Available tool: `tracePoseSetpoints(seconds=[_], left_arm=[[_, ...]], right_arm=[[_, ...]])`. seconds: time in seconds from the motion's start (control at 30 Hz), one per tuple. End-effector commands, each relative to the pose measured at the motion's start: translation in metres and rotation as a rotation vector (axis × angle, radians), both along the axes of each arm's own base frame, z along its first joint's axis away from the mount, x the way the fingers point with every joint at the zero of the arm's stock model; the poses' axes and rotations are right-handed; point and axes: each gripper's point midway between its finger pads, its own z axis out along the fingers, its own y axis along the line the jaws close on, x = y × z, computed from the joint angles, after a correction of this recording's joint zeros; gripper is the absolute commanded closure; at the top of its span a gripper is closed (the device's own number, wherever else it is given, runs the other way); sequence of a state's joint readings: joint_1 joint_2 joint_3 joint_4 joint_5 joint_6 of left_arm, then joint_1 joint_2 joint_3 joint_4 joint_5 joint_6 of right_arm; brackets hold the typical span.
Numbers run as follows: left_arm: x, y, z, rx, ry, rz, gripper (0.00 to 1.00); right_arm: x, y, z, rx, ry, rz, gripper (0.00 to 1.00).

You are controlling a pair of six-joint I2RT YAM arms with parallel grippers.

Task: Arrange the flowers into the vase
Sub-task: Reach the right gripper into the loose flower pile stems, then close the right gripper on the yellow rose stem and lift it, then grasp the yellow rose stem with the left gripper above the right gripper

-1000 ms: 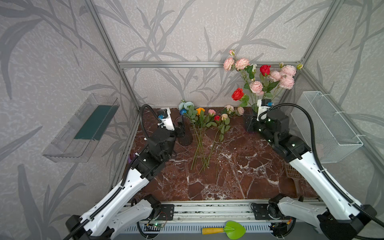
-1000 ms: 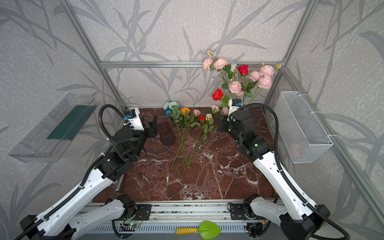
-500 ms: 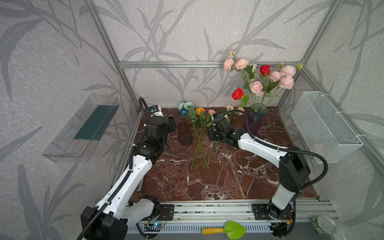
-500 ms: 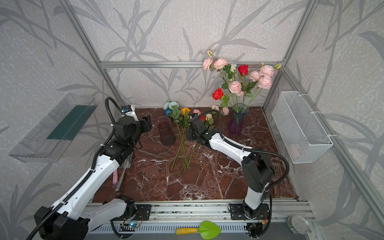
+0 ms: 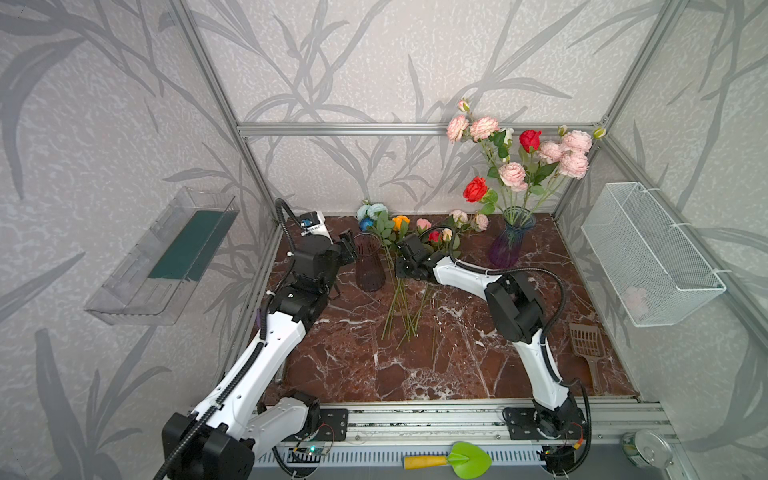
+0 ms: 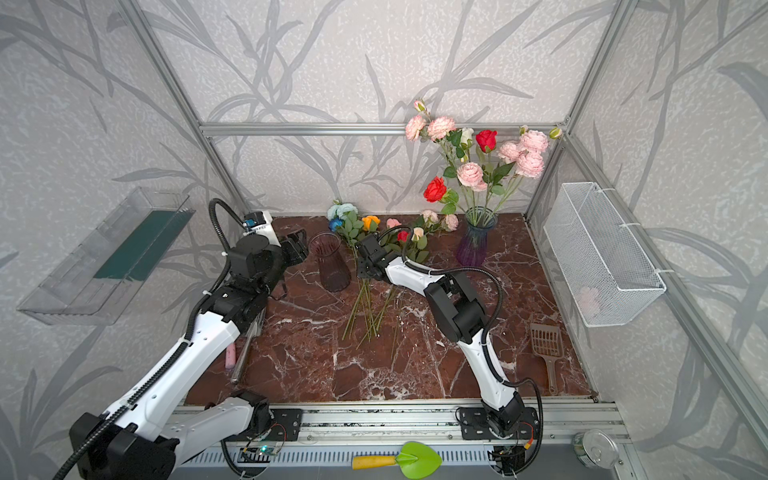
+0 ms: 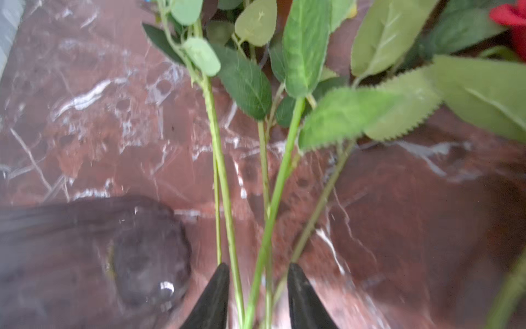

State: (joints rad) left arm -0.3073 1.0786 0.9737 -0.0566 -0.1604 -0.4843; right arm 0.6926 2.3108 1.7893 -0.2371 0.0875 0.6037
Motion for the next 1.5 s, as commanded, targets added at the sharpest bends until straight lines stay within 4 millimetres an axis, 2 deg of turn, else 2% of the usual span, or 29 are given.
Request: tracePoseSetpoints(seconds=[0.0,0.1,0.23,0.3,0.37,0.53,0.73,0.9,1.07,1.2,1.37,1.43,1.47], left_arm=[[-0.001,-0.004,0.005,-0.054,-0.026,-0.017,0.37],[0.004,-0.007,-0.003,-0.058,-0.004,-0.025,0.37],[0.009,-0.012,-0.010,-0.076,0.020,-0.050,0.38],[0.010,-0.016,-0.010,-0.086,0.020,-0.070,0.38],[0.010,-0.016,-0.011,-0.085,0.019,-0.074,0.38],[0.010,-0.017,-0.011,-0.091,0.018,-0.079,0.38],[0.010,-0.021,-0.010,-0.099,0.014,-0.101,0.40],[0.010,-0.037,-0.004,-0.129,0.000,-0.190,0.42],[0.008,-0.055,0.004,-0.161,-0.027,-0.287,0.43],[0.001,-0.089,0.015,-0.203,-0.055,-0.484,0.45],[-0.021,-0.149,0.016,-0.228,-0.036,-0.787,0.42],[-0.033,-0.170,0.014,-0.244,-0.017,-0.895,0.42],[-0.038,-0.177,0.013,-0.256,-0.015,-0.937,0.42]], right_arm=[[0.022,-0.002,-0.007,0.033,0.025,-0.032,0.66],[0.032,-0.001,-0.012,0.045,0.037,-0.031,0.74],[0.036,-0.004,-0.022,0.061,0.085,-0.049,0.76],[0.038,-0.005,-0.025,0.071,0.092,-0.050,0.82],[0.039,-0.005,-0.023,0.086,0.088,-0.047,0.84],[0.042,-0.006,-0.007,0.164,0.057,-0.046,0.98],[0.034,-0.017,0.048,0.228,-0.068,-0.045,1.00],[0.015,-0.039,0.096,0.267,-0.175,-0.059,1.00],[-0.006,-0.055,0.125,0.286,-0.233,-0.053,1.00],[-0.024,-0.068,0.158,0.331,-0.313,-0.053,1.00],[-0.057,-0.082,0.245,0.405,-0.540,-0.015,1.00],[-0.072,-0.083,0.268,0.456,-0.590,0.001,1.00],[-0.077,-0.084,0.274,0.482,-0.598,-0.001,1.00]])
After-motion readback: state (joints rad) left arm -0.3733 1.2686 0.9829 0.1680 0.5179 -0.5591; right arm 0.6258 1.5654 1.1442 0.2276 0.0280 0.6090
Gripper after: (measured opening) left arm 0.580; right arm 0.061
